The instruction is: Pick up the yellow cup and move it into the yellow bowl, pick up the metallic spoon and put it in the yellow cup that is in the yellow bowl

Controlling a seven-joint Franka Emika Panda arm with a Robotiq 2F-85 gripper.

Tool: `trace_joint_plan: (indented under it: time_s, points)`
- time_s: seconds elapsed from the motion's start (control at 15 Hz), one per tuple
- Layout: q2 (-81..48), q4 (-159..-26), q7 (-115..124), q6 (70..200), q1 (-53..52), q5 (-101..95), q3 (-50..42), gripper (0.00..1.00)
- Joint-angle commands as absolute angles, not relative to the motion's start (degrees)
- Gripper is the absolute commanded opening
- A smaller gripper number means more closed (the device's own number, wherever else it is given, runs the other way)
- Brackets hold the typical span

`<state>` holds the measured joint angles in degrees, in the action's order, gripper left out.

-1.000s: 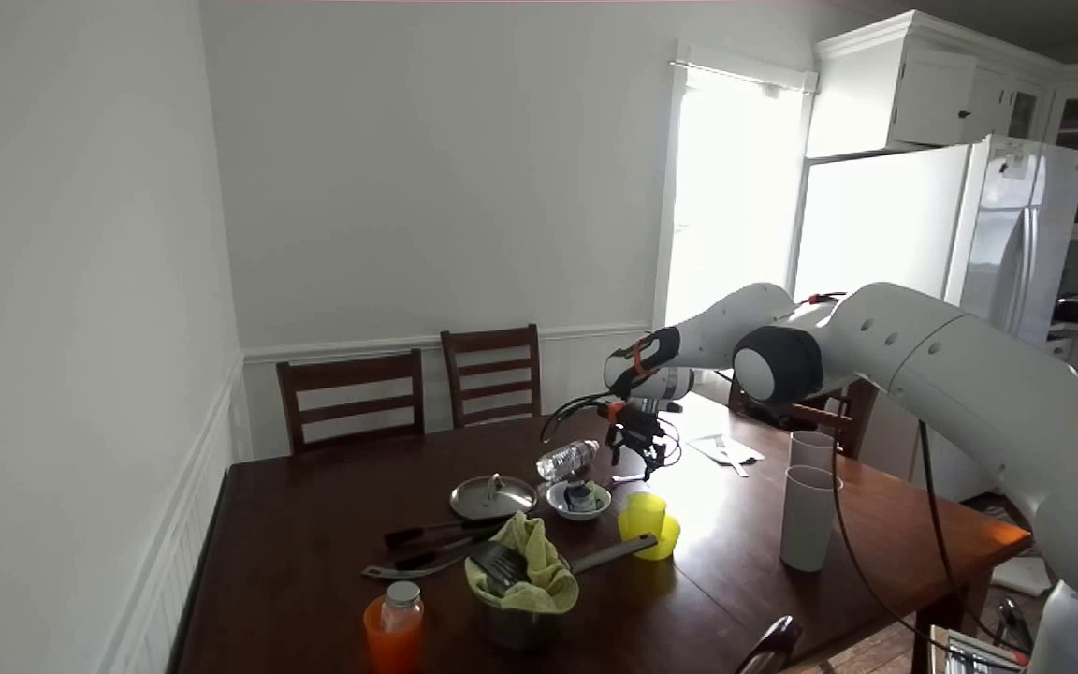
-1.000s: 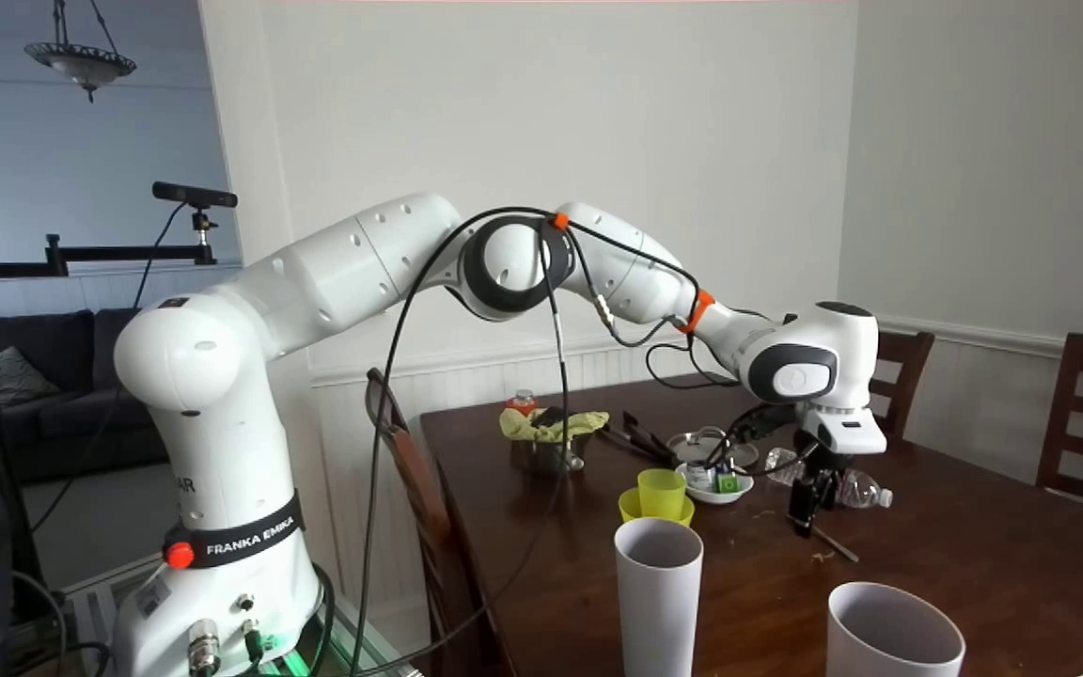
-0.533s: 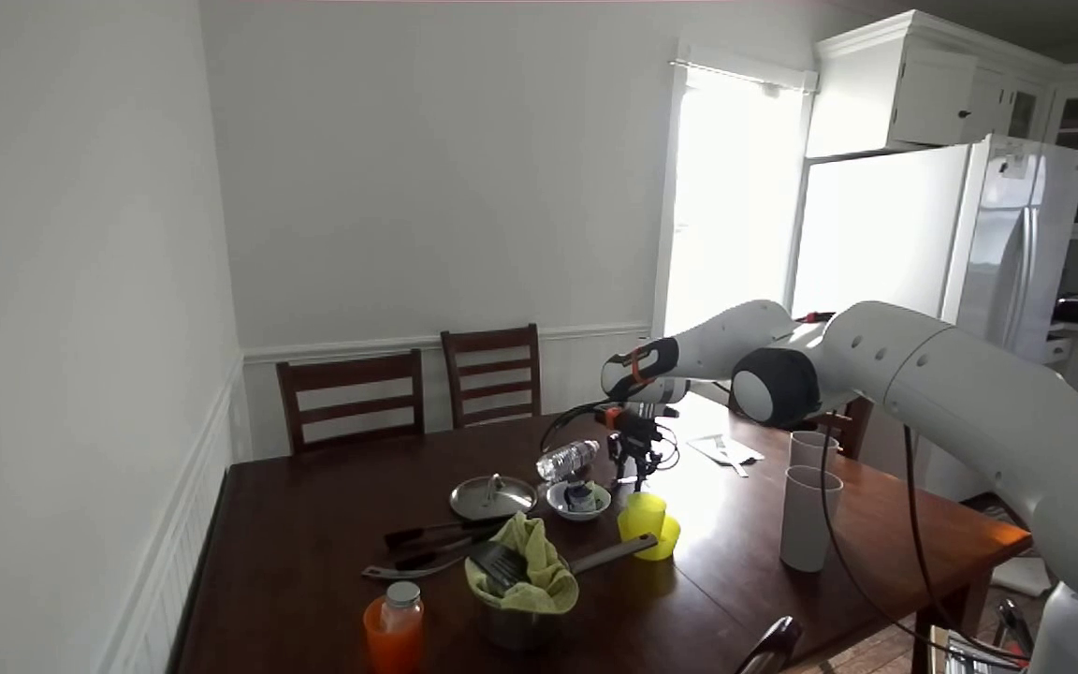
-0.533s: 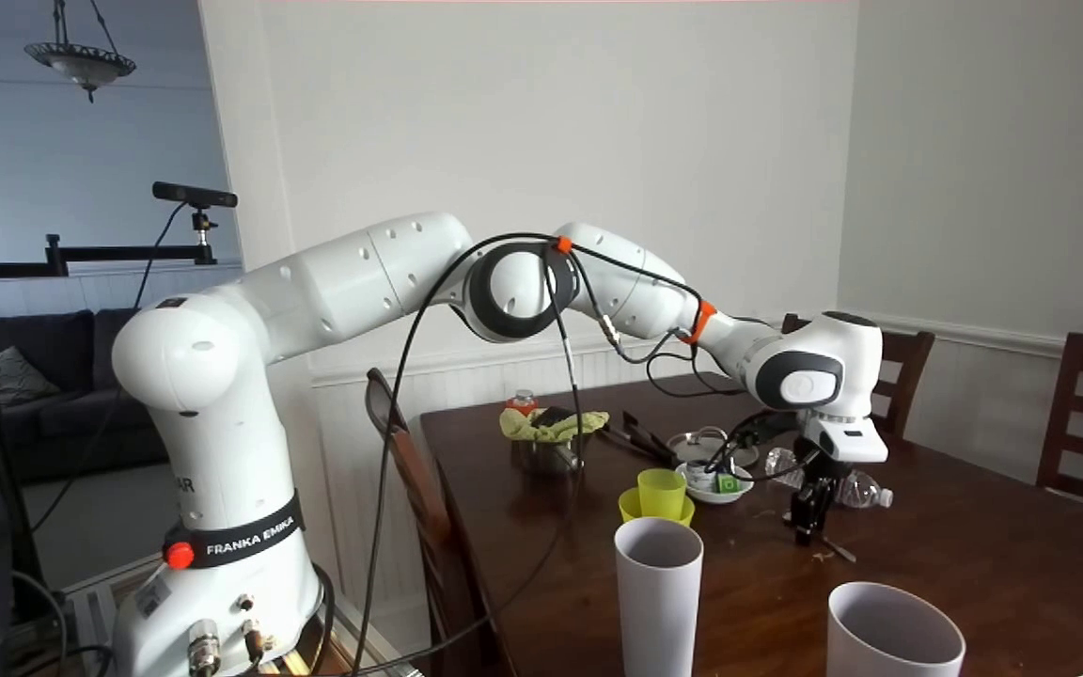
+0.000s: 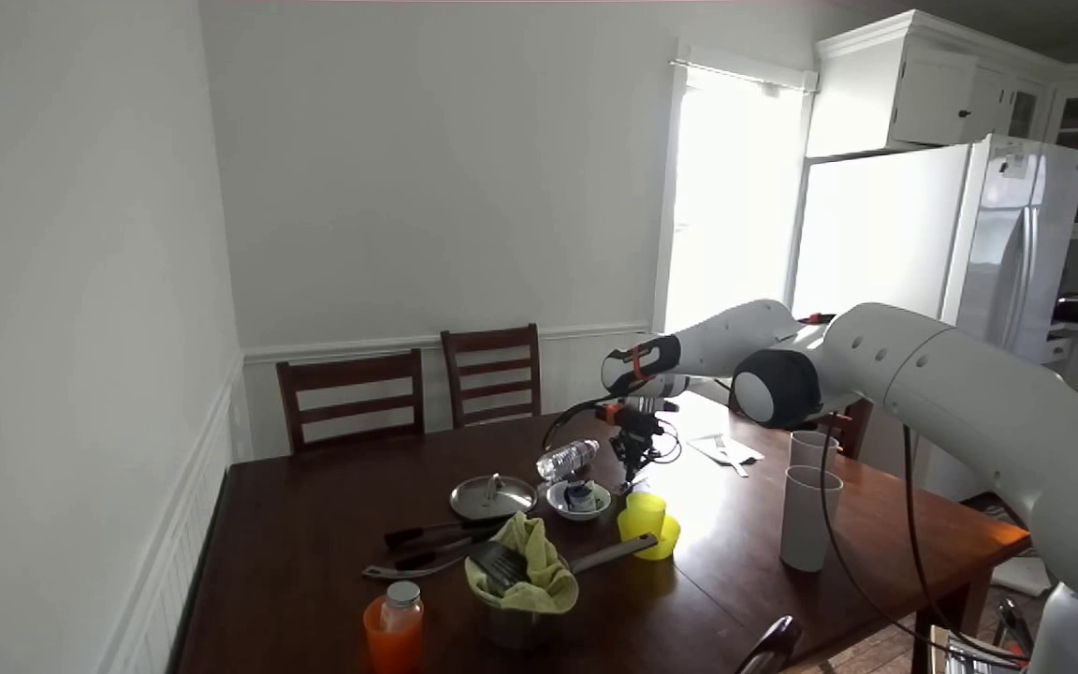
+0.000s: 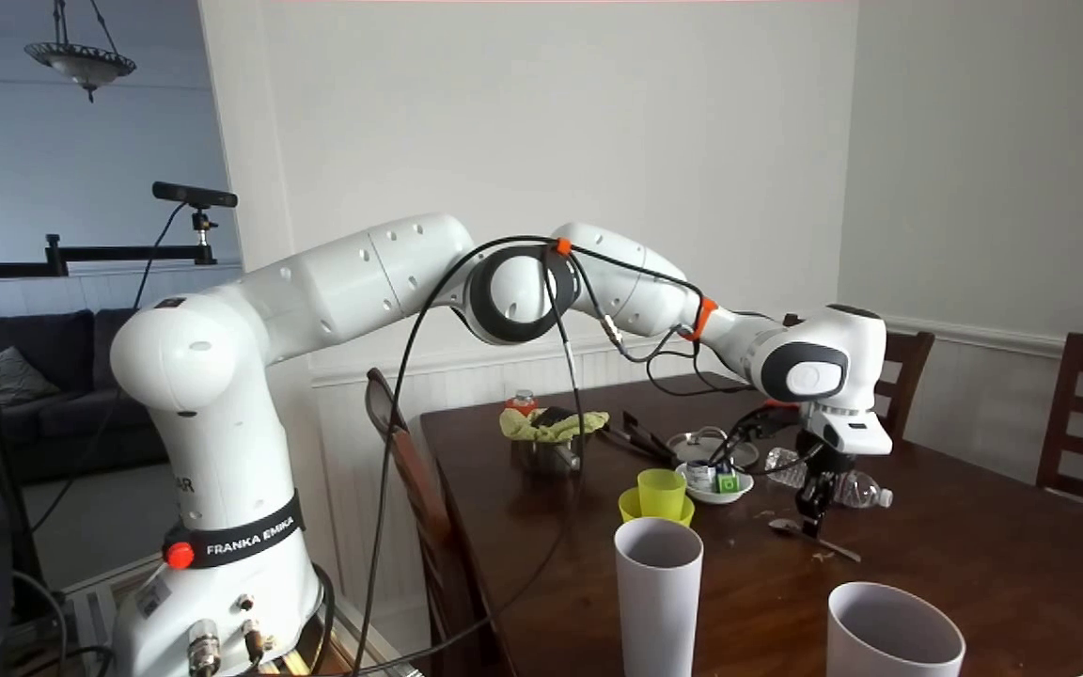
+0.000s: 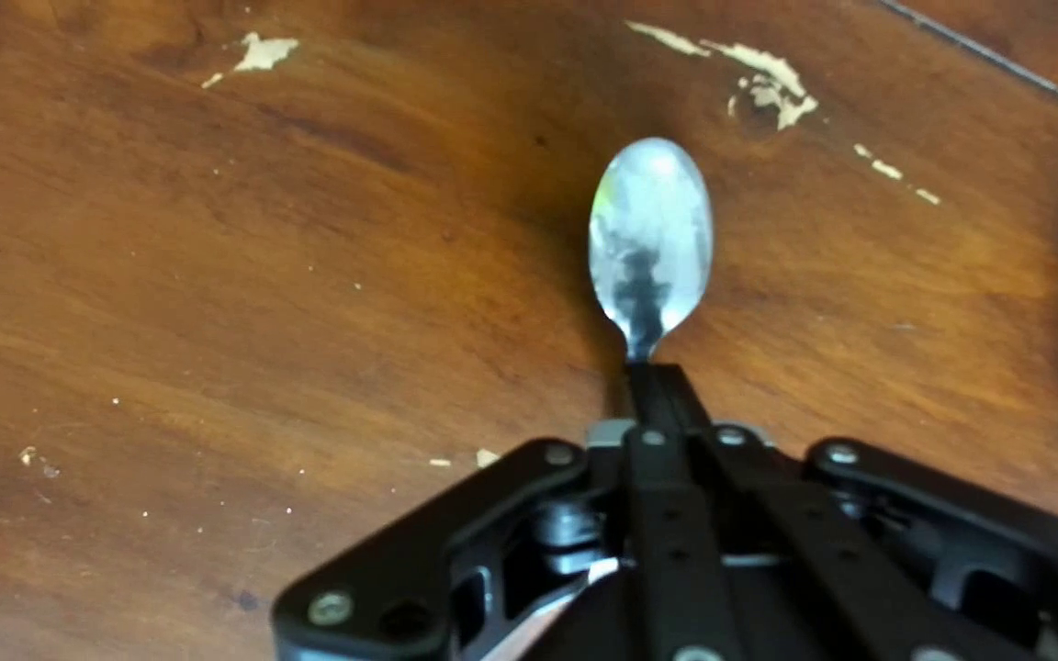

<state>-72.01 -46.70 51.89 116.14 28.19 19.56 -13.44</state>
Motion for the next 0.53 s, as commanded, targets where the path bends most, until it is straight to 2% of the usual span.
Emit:
trace_joint_plan:
  time_s: [0.0, 0.33, 0.4, 0.47]
  points:
    - [-72.1, -45.3, 50.9, 115.4, 28.3, 19.5, -13.1, 0.04]
    - [-67.3, -49.8, 46.4, 116.7, 25.1, 18.2, -14.1, 0.06]
    - [-67.1, -49.5, 46.1, 116.7, 24.9, 18.1, -14.4, 0.09]
    - [-67.3, -49.1, 46.4, 117.3, 24.6, 18.1, -14.8, 0.32]
